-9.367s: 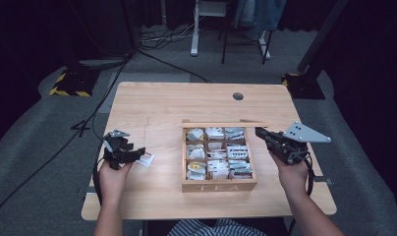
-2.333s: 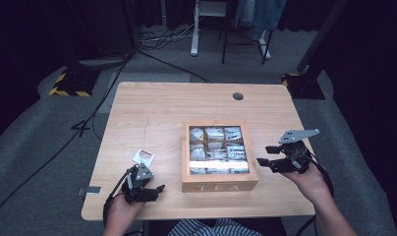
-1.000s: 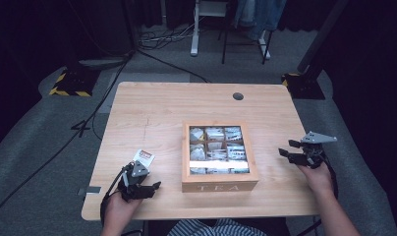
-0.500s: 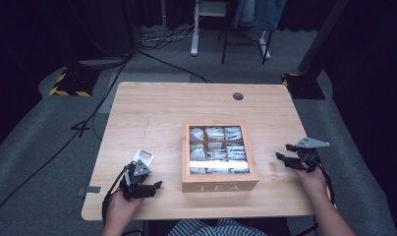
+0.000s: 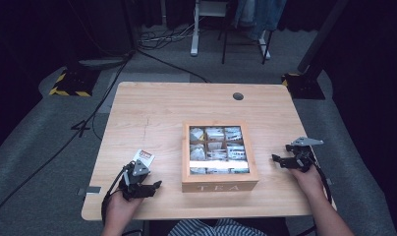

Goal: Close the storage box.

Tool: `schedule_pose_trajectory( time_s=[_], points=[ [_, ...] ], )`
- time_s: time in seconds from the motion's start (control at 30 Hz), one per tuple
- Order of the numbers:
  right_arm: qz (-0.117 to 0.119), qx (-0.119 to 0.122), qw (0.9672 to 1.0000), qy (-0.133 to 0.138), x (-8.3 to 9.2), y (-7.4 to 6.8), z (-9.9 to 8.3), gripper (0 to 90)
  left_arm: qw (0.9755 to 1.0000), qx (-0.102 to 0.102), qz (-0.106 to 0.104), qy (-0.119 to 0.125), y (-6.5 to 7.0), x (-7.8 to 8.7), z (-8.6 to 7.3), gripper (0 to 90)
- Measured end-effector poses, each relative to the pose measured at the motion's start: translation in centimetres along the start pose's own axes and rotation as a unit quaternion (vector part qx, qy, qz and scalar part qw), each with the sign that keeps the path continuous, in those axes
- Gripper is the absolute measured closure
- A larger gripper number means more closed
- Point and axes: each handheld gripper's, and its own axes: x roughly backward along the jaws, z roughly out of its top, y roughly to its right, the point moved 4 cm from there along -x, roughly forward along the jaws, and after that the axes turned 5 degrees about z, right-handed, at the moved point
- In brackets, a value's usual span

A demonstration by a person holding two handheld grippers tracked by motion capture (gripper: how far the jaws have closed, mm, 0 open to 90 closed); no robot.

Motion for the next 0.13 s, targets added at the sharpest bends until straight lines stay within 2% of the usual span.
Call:
schedule_pose_trajectory(
  time_s=[0.13],
  points=[
    [-0.006,-0.008,0.9999,-0.003,-0.02,0.04,-0.02,11.5,1.0000,0.003,0.004,0.005,-0.13,0.31,-0.19,36.5]
  ],
)
